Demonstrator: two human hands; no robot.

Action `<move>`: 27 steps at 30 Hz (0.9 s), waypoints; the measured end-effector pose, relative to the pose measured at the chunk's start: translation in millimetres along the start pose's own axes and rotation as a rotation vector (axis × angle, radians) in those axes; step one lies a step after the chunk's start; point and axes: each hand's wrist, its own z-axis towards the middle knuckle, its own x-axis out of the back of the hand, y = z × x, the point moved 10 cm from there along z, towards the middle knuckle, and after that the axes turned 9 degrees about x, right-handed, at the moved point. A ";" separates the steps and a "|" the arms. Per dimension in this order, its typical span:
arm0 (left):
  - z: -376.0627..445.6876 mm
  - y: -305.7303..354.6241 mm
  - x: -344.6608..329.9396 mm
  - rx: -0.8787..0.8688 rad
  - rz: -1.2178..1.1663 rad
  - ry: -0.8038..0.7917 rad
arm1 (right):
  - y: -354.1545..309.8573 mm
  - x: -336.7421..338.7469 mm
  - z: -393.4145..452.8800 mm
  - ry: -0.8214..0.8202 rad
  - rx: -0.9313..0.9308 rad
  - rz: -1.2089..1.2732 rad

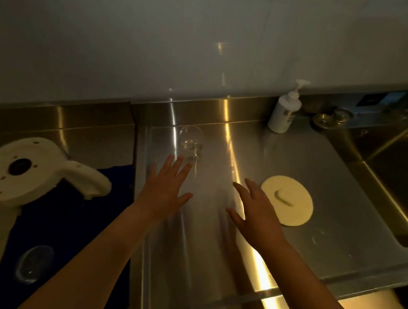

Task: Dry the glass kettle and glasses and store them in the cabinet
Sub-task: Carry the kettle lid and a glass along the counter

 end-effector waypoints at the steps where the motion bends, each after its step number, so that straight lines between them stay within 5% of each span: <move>1: 8.5 6.1 -0.2 0.001 0.007 -0.005 | 13.8 1.9 -1.4 -0.005 -0.022 -0.001; 17: 127.7 18.6 0.1 0.002 0.079 0.153 | 127.2 -11.4 8.3 -0.084 -0.320 -0.014; 27: 170.6 2.4 -23.0 0.179 0.010 0.035 | 157.3 -26.8 14.8 -0.154 -0.311 -0.017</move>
